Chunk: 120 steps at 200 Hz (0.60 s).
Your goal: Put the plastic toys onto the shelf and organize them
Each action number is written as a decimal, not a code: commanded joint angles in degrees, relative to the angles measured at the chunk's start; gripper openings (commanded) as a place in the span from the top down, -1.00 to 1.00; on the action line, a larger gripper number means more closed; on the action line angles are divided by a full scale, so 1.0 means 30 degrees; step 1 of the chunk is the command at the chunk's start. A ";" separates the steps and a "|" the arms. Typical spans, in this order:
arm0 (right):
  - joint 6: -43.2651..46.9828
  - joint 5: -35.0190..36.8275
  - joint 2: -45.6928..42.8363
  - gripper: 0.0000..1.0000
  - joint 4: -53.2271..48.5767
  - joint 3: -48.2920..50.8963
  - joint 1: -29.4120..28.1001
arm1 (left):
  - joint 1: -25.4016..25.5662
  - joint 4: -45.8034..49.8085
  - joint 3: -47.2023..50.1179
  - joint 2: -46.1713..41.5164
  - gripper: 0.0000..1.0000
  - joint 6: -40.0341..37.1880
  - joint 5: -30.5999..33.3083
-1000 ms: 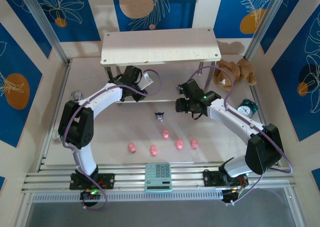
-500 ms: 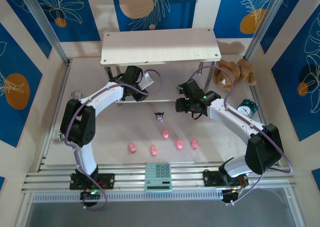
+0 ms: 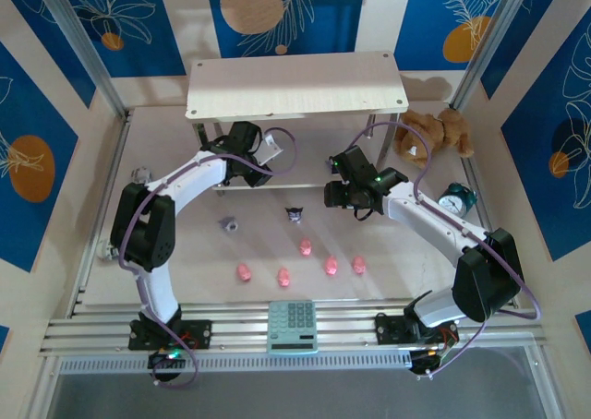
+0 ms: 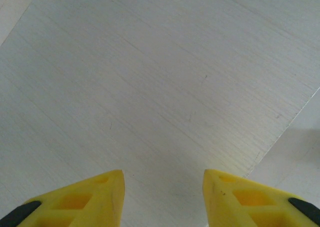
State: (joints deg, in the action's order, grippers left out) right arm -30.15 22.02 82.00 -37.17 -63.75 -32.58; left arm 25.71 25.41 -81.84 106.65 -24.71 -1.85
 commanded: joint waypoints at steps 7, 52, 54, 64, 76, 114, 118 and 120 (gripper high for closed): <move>-0.0010 -0.0184 -0.0115 -0.21 -0.0530 -0.0460 -0.0065 | -0.0163 0.0134 0.0851 -0.1632 0.09 0.0947 -0.0885; 0.0386 -0.0190 -0.0162 -0.21 -0.0635 -0.0316 -0.0905 | 0.0119 0.0259 0.3149 -0.4246 0.09 0.2679 -0.1441; 0.0420 -0.0213 -0.0171 -0.21 -0.0608 -0.0300 -0.0952 | 0.0142 0.0304 0.3260 -0.4389 0.09 0.2790 -0.1459; 0.0640 -0.0454 -0.0215 -0.21 -0.0445 -0.0174 -0.1132 | 0.0317 0.0376 0.3814 -0.5072 0.09 0.3206 -0.1601; 0.0974 -0.0960 -0.0262 -0.21 -0.0120 0.0006 -0.1396 | 0.0593 0.0407 0.4492 -0.5948 0.09 0.3580 -0.1655; 0.3093 -0.3867 -0.0266 -0.21 0.1898 0.0759 -0.2335 | 0.0802 0.0664 0.6179 -0.7903 0.08 0.5629 -0.2039; 0.3484 -0.4324 -0.0289 -0.21 0.2229 0.0879 -0.2424 | 0.0803 0.0738 0.6321 -0.8061 0.08 0.5832 -0.2171; 0.3721 -0.4521 -0.0269 -0.22 0.2356 0.0944 -0.2496 | 0.0803 0.0768 0.6374 -0.8126 0.08 0.5929 -0.2249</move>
State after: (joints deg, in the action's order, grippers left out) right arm -25.41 16.93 81.97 -35.03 -62.87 -38.26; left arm 27.68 26.09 -65.36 84.97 -12.67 -5.82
